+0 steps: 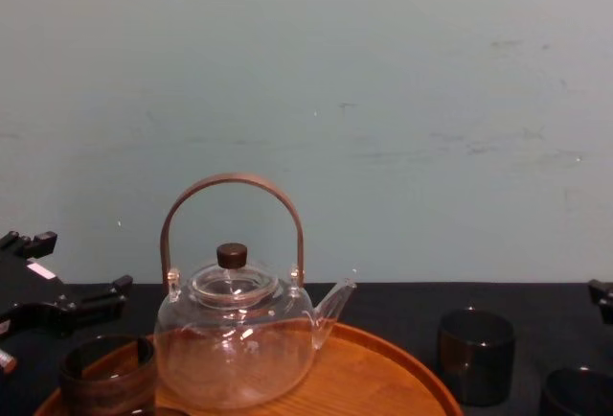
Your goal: Pick up the glass from the table and place it on the tray.
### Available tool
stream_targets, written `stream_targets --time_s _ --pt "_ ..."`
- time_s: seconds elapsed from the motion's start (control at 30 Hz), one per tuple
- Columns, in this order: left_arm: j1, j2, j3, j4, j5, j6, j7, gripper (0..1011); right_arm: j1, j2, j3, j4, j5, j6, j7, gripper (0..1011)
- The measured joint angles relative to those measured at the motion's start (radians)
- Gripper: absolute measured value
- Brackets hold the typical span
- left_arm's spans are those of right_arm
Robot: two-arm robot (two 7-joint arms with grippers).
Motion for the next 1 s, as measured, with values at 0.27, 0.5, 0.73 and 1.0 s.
stream_targets --time_s 0.27,0.5,0.73,1.0 --pt "0.0 0.0 0.0 0.0 0.0 0.0 0.0 1001 0.0 0.0 0.0 0.0 0.0 0.0 0.0 1002" --pt "0.0 0.0 0.0 0.0 0.0 0.0 0.0 1001 0.0 0.0 0.0 0.0 0.0 0.0 0.0 1002" --pt "0.0 0.0 0.0 0.0 0.0 0.0 0.0 1001 0.0 0.0 0.0 0.0 0.0 0.0 0.0 1002" --pt "0.0 0.0 0.0 0.0 0.0 0.0 0.0 1001 0.0 0.0 0.0 0.0 0.0 0.0 0.0 1002"
